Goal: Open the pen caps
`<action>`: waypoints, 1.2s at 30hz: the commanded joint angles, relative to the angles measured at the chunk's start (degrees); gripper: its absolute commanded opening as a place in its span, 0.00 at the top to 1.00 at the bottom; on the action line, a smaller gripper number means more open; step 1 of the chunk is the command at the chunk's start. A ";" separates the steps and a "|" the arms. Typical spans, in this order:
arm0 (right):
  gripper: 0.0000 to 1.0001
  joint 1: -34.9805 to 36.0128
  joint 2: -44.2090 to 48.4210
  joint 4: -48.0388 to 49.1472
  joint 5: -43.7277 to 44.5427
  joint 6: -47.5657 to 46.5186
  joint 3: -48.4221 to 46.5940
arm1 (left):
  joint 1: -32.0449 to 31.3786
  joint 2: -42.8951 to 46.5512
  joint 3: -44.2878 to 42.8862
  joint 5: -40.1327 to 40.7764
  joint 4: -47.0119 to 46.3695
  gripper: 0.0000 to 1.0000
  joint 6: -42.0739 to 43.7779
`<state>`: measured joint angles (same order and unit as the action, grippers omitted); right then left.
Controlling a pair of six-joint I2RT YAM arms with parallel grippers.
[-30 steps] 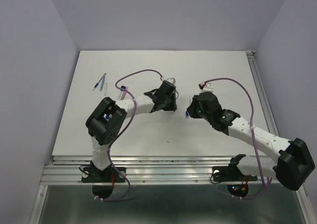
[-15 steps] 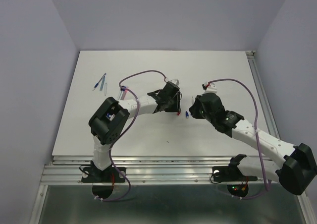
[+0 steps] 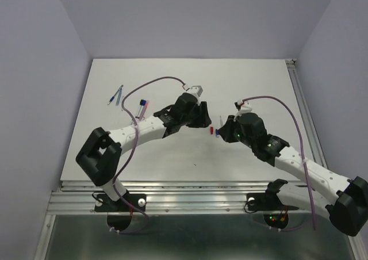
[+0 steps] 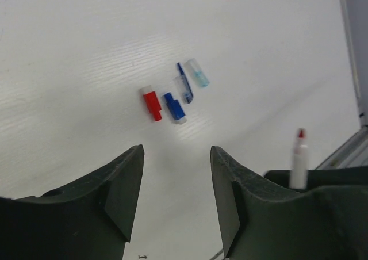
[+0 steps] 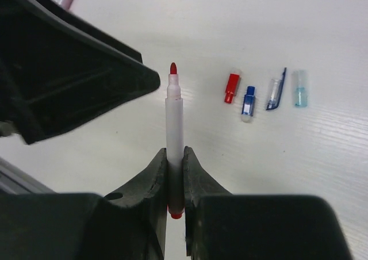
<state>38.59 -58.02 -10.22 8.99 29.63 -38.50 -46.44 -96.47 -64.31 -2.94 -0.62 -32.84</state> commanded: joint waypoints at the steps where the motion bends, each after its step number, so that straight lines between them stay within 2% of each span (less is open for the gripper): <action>1: 0.88 -0.27 3.08 9.16 -10.21 -3.96 3.52 | -0.23 9.97 3.05 -3.03 -8.08 0.39 1.55; 8: 0.86 -0.27 3.09 14.96 -20.67 -7.21 4.66 | -0.23 15.34 6.22 -7.16 -12.47 0.39 0.50; 20: 0.86 -0.27 1.69 22.43 -20.77 -4.58 4.66 | -0.23 15.17 5.87 -10.06 -13.61 0.40 -1.00; 22: 0.85 -0.27 0.81 23.13 -20.51 -4.40 4.14 | -0.23 14.82 5.87 -11.90 -14.67 0.48 -1.70; 23: 0.85 -0.27 0.11 23.40 -19.99 -4.32 3.79 | -0.23 14.73 5.87 -12.44 -15.37 0.62 -1.87; 26: 0.85 -0.27 -0.43 25.07 -18.93 -3.88 3.70 | -0.23 14.73 6.04 -13.23 -15.46 0.93 -1.79; 27: 0.85 -0.27 -0.25 25.59 -18.32 -3.61 3.87 | -0.23 14.99 6.22 -13.23 -15.46 1.00 -1.79; 29: 0.83 -0.27 -0.17 27.35 -18.22 -3.44 4.31 | -0.23 15.34 6.57 -12.27 -15.46 1.00 -1.79; 31: 0.74 -0.27 -0.25 26.92 -18.31 -3.61 4.05 | -0.32 15.87 6.83 -9.82 -14.94 1.00 -1.18; 32: 0.62 -0.27 -0.25 26.48 -18.22 -3.61 3.87 | -0.24 16.13 6.66 -8.59 -14.50 1.00 -0.83; 34: 0.47 -0.27 -0.17 24.47 -17.79 -3.18 3.44 | 0.20 16.66 5.18 -3.60 -11.52 1.00 -0.04; 35: 0.29 -0.27 -0.25 23.67 -17.17 -2.91 3.43 | 0.55 16.57 4.29 -1.91 -10.11 1.00 1.54; 36: 0.19 -0.27 -0.08 22.27 -16.73 -3.08 3.35 | 1.25 16.22 3.33 -0.42 -6.88 1.00 2.42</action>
<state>38.59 -58.81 11.11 -9.63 26.50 -34.65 -46.37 -82.26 -58.22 -9.96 -12.45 -34.44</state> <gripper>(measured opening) 0.686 0.114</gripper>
